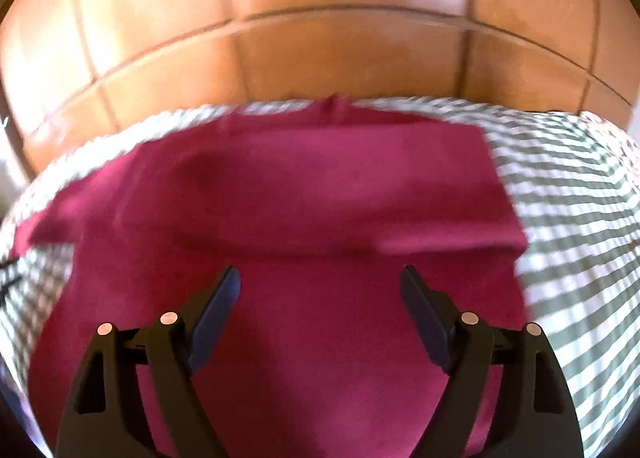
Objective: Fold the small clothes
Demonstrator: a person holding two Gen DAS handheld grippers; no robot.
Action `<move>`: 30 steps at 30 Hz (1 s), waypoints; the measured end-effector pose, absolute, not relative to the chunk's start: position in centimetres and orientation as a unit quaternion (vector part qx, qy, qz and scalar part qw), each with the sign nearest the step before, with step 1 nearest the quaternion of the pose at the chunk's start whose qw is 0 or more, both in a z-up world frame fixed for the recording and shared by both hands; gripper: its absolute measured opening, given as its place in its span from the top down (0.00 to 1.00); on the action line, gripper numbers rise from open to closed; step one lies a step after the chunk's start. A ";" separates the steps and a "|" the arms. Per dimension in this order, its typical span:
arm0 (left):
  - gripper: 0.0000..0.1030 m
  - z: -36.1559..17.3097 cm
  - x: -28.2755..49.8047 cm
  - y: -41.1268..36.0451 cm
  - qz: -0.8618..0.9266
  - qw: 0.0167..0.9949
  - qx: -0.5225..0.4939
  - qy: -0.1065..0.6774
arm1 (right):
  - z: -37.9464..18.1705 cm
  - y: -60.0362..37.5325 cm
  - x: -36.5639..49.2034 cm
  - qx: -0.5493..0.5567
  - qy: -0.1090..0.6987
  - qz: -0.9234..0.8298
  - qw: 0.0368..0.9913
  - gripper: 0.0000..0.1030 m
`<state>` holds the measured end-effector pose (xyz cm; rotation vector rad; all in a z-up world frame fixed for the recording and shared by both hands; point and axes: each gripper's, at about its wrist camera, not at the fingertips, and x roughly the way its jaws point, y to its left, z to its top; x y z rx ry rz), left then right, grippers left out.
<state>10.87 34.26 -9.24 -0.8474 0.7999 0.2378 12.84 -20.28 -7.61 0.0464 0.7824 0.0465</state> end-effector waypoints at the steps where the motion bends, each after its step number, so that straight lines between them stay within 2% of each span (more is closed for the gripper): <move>1: 0.61 -9.4 10.4 36.0 0.130 0.824 -0.413 0.364 | -8.1 -19.5 12.6 0.013 0.386 0.027 0.922 0.21; 6: 0.61 -10.1 10.9 43.0 0.170 0.801 -0.469 0.331 | -9.7 -17.8 12.4 0.005 0.393 0.014 0.919 0.18; 12: 0.62 -11.4 14.4 46.3 0.195 0.787 -0.483 0.331 | -10.4 -18.0 12.6 0.006 0.394 0.012 0.919 0.15; 13: 0.70 -11.3 15.2 46.3 0.202 0.788 -0.476 0.333 | -10.5 -17.9 12.6 0.004 0.394 0.011 0.919 0.14; 14: 0.93 -11.3 16.1 46.4 0.210 0.790 -0.466 0.339 | -10.5 -17.8 12.6 0.004 0.394 0.011 0.919 0.14; 15: 0.93 -11.0 15.9 46.5 0.210 0.790 -0.460 0.346 | -10.5 -18.0 12.8 0.004 0.394 0.011 0.919 0.14; 19: 0.94 -7.8 16.8 43.8 0.183 0.819 -0.430 0.332 | -10.6 -18.2 12.7 0.011 0.392 0.014 0.920 0.14; 22: 0.94 -3.8 18.0 38.9 0.117 0.858 -0.390 0.313 | -10.6 -18.2 12.7 0.011 0.392 0.014 0.920 0.14; 26: 0.94 0.6 19.3 30.3 0.018 0.897 -0.326 0.299 | -10.6 -18.5 12.7 0.014 0.390 0.016 0.920 0.14; 30: 0.93 1.5 20.1 20.5 -0.085 0.904 -0.274 0.318 | -10.6 -18.6 12.6 0.022 0.388 0.018 0.921 0.14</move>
